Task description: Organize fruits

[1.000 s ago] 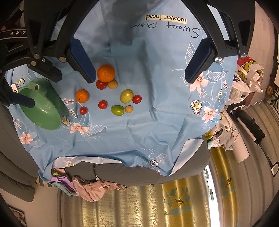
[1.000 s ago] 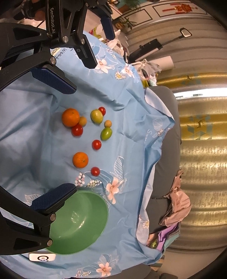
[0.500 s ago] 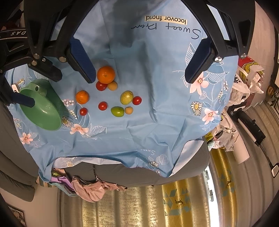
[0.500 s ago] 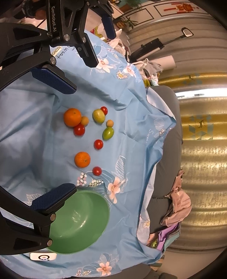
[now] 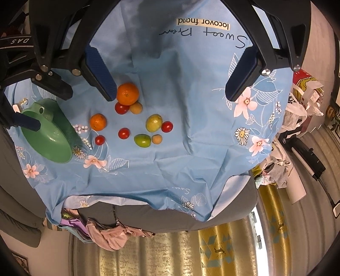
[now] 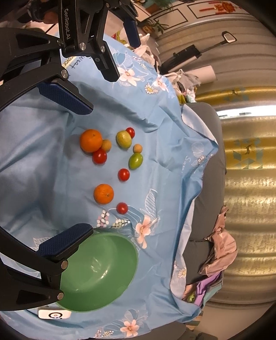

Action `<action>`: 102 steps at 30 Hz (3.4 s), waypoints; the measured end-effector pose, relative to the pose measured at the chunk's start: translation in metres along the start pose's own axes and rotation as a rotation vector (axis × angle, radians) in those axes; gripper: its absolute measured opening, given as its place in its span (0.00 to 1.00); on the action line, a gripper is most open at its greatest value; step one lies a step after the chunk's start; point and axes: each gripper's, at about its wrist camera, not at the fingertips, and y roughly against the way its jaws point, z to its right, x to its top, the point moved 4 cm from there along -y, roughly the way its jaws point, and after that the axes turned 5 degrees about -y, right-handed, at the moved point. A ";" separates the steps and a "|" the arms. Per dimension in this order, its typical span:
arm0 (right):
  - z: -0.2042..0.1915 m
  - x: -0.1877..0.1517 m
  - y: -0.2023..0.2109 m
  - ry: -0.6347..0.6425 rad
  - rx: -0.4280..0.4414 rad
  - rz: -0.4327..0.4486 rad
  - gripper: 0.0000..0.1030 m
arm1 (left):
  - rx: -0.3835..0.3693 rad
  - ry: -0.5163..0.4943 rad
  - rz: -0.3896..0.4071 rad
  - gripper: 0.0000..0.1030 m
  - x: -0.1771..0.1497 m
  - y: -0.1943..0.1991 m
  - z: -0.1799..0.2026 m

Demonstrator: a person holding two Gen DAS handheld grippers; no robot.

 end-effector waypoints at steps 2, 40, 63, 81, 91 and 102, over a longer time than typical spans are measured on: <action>0.001 0.000 -0.002 0.001 0.002 -0.004 0.99 | -0.007 0.003 -0.007 0.99 -0.001 -0.003 -0.001; 0.028 -0.030 -0.087 -0.030 0.098 -0.178 0.66 | -0.351 0.043 -0.191 0.91 -0.031 -0.095 0.025; 0.050 0.000 -0.153 0.055 -0.060 -0.226 0.52 | -0.396 0.012 -0.220 0.45 -0.028 -0.138 0.042; 0.054 0.012 -0.077 -0.060 0.089 -0.073 0.42 | -0.435 0.006 -0.128 0.44 -0.007 -0.083 0.039; 0.157 0.004 -0.025 -0.221 -0.106 -0.003 0.42 | -0.536 -0.144 -0.062 0.44 0.046 -0.068 0.120; 0.200 -0.012 -0.031 -0.234 -0.109 -0.081 0.43 | -0.662 -0.227 -0.113 0.45 0.092 -0.099 0.219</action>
